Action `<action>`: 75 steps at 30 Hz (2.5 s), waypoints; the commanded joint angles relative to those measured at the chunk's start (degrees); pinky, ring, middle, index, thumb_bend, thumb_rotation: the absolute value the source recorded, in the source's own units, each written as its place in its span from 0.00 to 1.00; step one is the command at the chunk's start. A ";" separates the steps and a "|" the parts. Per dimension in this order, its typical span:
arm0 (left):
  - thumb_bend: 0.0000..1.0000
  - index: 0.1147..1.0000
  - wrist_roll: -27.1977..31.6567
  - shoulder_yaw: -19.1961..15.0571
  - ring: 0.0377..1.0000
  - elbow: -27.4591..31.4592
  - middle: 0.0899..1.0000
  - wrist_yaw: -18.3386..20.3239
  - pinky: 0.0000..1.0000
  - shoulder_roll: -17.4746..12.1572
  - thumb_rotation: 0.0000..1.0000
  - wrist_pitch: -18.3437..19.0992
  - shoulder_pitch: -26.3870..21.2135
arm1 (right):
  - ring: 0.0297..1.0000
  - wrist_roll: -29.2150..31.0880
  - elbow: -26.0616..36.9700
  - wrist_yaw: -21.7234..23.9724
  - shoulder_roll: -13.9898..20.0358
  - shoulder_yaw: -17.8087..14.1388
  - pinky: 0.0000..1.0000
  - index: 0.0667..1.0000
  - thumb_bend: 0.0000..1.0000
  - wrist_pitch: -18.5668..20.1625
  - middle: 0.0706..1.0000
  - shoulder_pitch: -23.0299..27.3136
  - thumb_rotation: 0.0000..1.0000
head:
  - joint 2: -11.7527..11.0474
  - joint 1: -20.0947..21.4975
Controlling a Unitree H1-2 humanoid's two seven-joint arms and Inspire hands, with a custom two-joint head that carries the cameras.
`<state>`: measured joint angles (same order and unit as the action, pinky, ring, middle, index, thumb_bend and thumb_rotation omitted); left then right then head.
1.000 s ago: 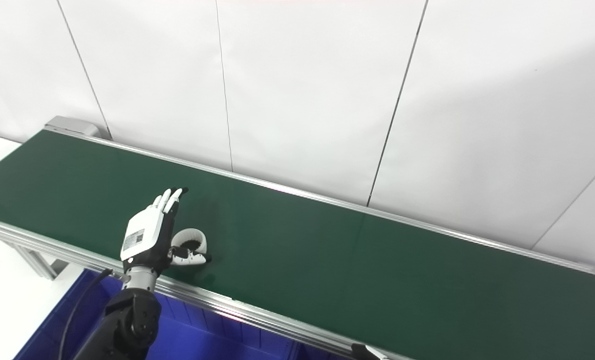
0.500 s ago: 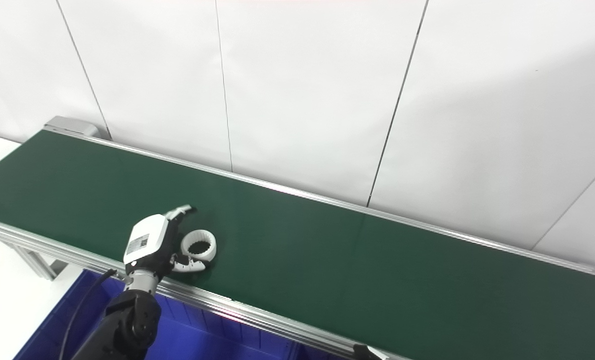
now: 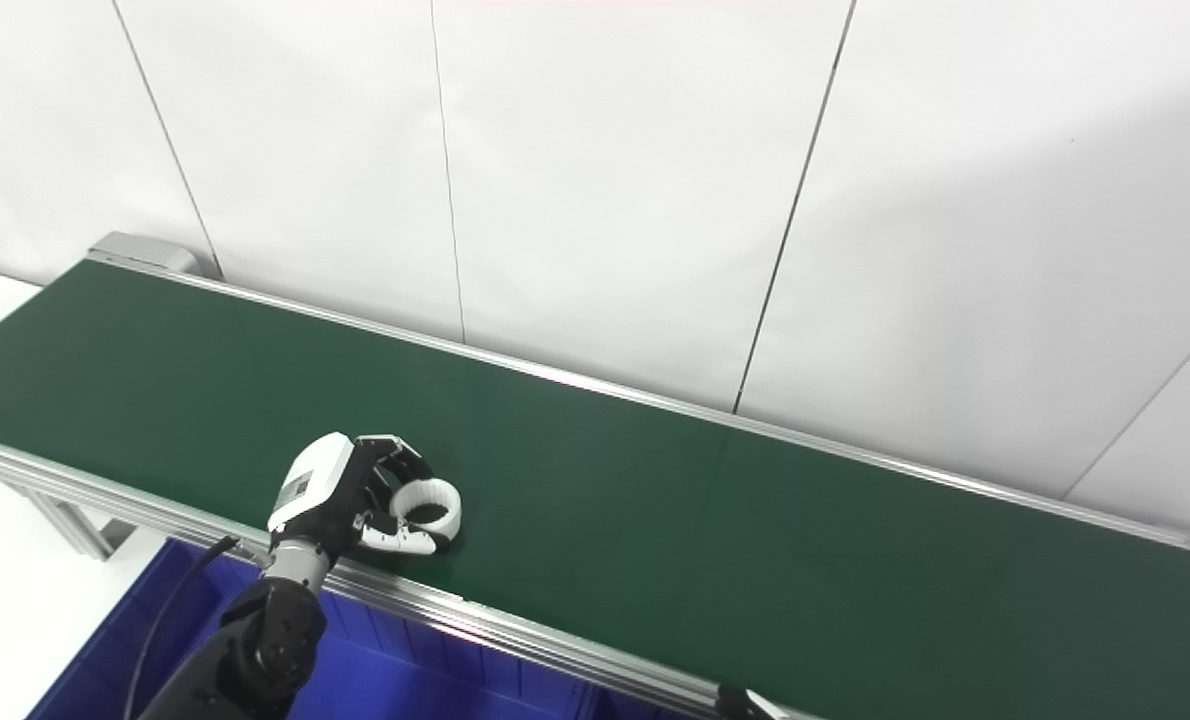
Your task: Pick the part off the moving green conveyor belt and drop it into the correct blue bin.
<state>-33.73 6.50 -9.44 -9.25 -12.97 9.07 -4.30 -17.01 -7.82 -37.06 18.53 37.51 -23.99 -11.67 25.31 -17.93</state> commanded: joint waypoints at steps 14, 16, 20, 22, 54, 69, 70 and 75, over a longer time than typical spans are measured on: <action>0.50 0.44 0.94 -2.51 0.42 15.25 0.42 -9.22 0.38 0.45 0.00 -15.10 7.54 | 0.64 -2.74 3.87 -1.60 -0.85 -0.65 0.58 0.70 0.99 -2.93 0.68 -0.53 0.38 | 4.05 5.83; 0.50 0.44 1.08 -2.65 0.41 17.70 0.42 -10.25 0.36 0.35 0.00 -18.97 10.25 | 0.64 -3.29 4.56 -0.98 -1.79 -1.52 0.58 0.70 1.00 -2.93 0.67 -1.32 0.40 | 5.34 9.05; 0.50 0.43 5.21 -3.09 0.44 18.87 0.42 -9.84 0.39 -0.71 0.00 -27.70 14.33 | 0.63 -4.47 5.96 0.19 -3.00 -2.89 0.59 0.69 1.00 -2.92 0.66 -2.46 0.41 | 7.19 12.71; 0.50 0.43 6.89 -3.37 0.43 19.25 0.43 -8.74 0.39 -1.16 0.00 -29.94 15.71 | 0.63 -4.92 6.50 0.64 -3.39 -3.26 0.59 0.69 1.00 -2.92 0.66 -2.79 0.42 | 8.18 14.36; 0.50 0.45 -3.64 7.50 0.43 19.90 0.43 12.18 0.48 -10.88 0.00 -23.85 21.11 | 0.64 -5.60 12.35 11.11 -9.57 -11.20 0.59 0.71 1.00 -2.92 0.68 -7.10 0.46 | 16.64 19.88; 0.51 0.43 -19.59 10.22 0.73 25.10 0.70 18.90 0.79 -10.74 0.05 -15.57 20.07 | 0.63 -7.41 13.41 12.87 -11.46 -13.45 0.59 0.70 0.99 -2.90 0.68 -8.18 0.48 | 16.88 20.28; 0.51 0.43 -19.94 10.15 0.76 24.85 0.73 18.11 0.86 -10.83 0.05 -16.03 20.21 | 0.63 -7.30 13.45 12.89 -11.48 -13.41 0.60 0.70 0.99 -2.91 0.68 -8.22 0.49 | 16.92 20.29; 0.85 0.78 -11.42 8.17 0.83 24.27 0.82 17.11 0.93 -10.25 0.29 -18.16 20.91 | 0.63 -7.32 13.50 13.05 -11.57 -13.47 0.60 0.70 1.00 -2.89 0.67 -8.29 0.48 | 17.12 20.56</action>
<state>-49.67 16.22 13.90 10.28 -23.22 -6.68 16.73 -24.04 3.97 -24.20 7.38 24.22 -24.08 -20.03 42.28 2.64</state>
